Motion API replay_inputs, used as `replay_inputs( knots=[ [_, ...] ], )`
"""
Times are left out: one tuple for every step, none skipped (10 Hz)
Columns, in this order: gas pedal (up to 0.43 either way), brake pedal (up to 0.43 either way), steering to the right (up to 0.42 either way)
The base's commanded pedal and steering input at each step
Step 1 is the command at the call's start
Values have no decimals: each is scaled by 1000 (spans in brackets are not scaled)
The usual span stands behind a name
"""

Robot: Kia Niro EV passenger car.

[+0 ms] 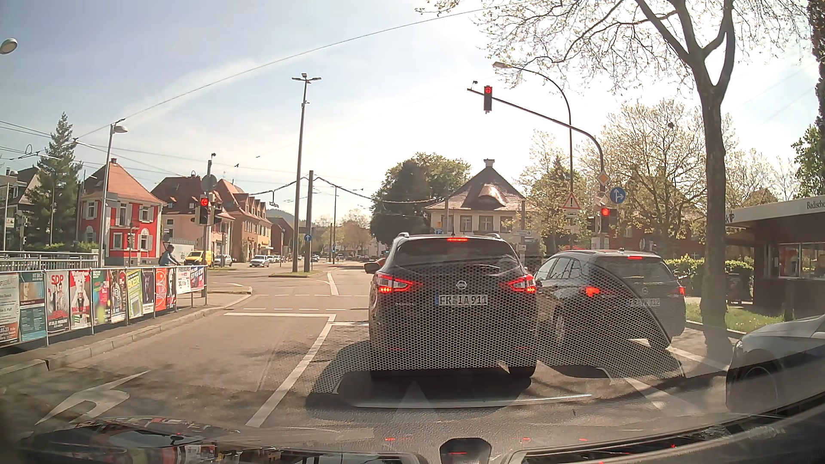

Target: Follow the waypoints while adhering to traffic rules and regulations

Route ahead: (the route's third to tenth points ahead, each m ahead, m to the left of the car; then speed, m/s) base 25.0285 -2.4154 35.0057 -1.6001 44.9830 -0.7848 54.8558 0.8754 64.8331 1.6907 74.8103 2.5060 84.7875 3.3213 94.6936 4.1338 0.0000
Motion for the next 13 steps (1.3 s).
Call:
replay_inputs(
  knots=[
    [0, 220, -36],
    [0, 226, -36],
    [0, 226, -36],
    [0, 220, -36],
    [0, 220, -36],
    [0, 226, -37],
    [0, 226, -36],
    [0, 226, -37],
    [0, 220, -36],
    [0, 226, -36],
    [0, 220, -37],
    [0, 226, -37],
    [0, 226, -37]
  ],
)
